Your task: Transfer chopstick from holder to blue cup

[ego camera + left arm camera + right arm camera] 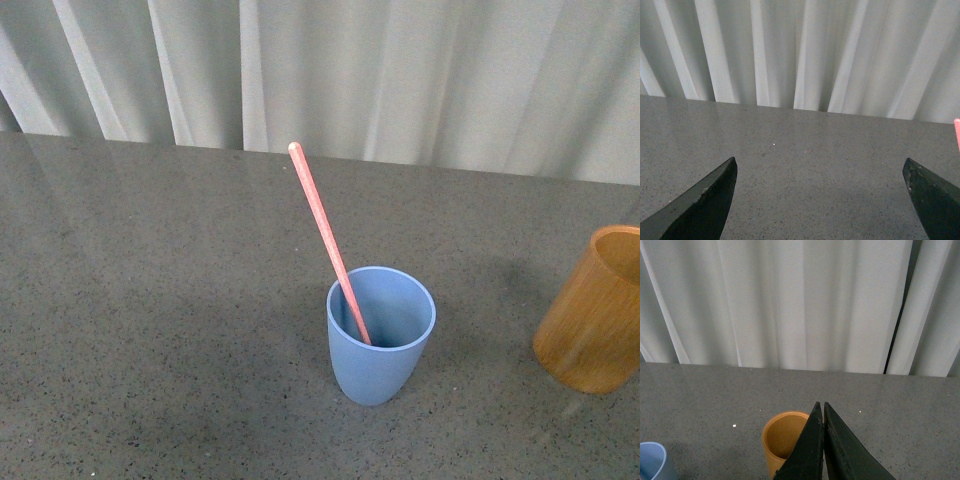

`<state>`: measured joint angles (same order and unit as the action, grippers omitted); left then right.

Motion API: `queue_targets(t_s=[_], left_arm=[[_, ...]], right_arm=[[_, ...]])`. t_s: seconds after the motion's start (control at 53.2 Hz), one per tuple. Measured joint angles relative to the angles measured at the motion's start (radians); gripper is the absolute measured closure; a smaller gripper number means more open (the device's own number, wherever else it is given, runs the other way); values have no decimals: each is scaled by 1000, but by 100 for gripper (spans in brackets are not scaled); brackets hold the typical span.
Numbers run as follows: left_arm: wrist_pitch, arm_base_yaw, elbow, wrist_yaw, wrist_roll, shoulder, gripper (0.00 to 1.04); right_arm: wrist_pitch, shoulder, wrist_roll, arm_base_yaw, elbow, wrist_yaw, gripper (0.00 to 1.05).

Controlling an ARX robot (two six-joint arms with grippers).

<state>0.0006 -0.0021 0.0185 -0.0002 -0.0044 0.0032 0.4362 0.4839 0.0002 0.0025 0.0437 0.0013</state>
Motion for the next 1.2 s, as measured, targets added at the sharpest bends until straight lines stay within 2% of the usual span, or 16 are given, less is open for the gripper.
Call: queue_targets(t_s=[0.169,0.508,0.883,0.977,1.203], left_arm=[[0,0,0,0,0,0,7],[0,0,0,0,0,0,7],[0,0,0,0,0,0,7],[0,0,0,0,0,0,7],[0,0,0,0,0,-1,7]], right_arm=[[5,-44,0,0,-21,0,104],[-158,-209,0,0,-21,0,104],[-262,-313,0,0,-21,0,104],[-428,-453,1,0,-21,0,104],[-434,-480,0,0,-21,0,104]])
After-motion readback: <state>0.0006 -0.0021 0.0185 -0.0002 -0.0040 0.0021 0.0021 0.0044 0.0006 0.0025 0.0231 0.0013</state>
